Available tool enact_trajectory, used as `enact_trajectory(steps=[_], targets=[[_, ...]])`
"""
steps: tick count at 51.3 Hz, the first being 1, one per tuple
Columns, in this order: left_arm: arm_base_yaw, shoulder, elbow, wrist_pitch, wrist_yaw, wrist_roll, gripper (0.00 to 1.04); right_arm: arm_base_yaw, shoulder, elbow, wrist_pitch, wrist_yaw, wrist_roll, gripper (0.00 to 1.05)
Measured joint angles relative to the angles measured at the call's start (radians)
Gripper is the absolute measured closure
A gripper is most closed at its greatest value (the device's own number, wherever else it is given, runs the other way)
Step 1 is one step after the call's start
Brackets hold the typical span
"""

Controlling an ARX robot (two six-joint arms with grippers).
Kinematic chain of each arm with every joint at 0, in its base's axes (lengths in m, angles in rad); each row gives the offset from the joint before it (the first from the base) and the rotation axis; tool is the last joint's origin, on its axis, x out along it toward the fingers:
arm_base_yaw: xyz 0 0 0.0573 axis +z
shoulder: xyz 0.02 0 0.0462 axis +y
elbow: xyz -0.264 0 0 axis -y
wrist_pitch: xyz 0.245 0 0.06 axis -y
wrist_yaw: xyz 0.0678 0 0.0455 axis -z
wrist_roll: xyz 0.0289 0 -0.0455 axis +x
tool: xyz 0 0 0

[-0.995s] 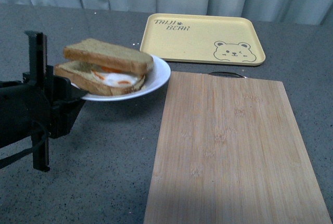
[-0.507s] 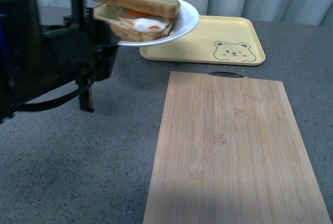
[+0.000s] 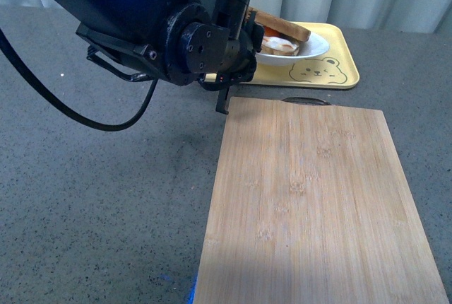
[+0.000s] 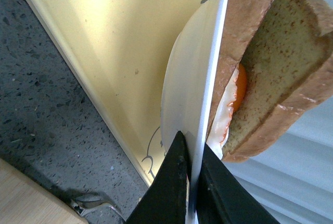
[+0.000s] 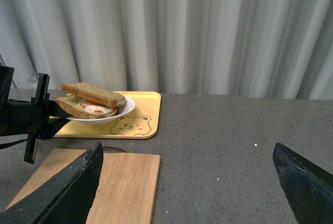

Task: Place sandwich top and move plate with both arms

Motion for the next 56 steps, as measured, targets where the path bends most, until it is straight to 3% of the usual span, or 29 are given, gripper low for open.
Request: enact_trajectory(steps=[8,20,29,34,38,41,47,56], targets=[[-0.002,0.019,0.064,-0.106,-0.01,0.032,0.99,0.0,0.0,0.0,0.0,0.0,0.0,0.09],[0.003,-0.064,-0.024,-0.156,-0.011,0.208,0.49,0.0,0.0,0.0,0.0,0.0,0.0,0.09],[-0.003,-0.209,-0.138,-0.15,-0.108,0.502,0.24,0.0,0.0,0.0,0.0,0.0,0.0,0.09],[0.002,-0.268,-0.307,0.224,-0.288,0.835,0.37,0.0,0.0,0.0,0.0,0.0,0.0,0.09],[0.025,-0.331,-0.488,0.502,-0.296,1.102,0.5,0.0,0.0,0.0,0.0,0.0,0.0,0.09],[0.053,-0.385,-0.605,0.624,-0.278,1.266,0.58,0.0,0.0,0.0,0.0,0.0,0.0,0.09],[0.115,-0.508,-0.789,0.757,-0.244,1.449,0.76,0.0,0.0,0.0,0.0,0.0,0.0,0.09],[0.186,-0.658,-0.995,0.794,-0.177,1.529,1.01,0.0,0.0,0.0,0.0,-0.001,0.0,0.09]])
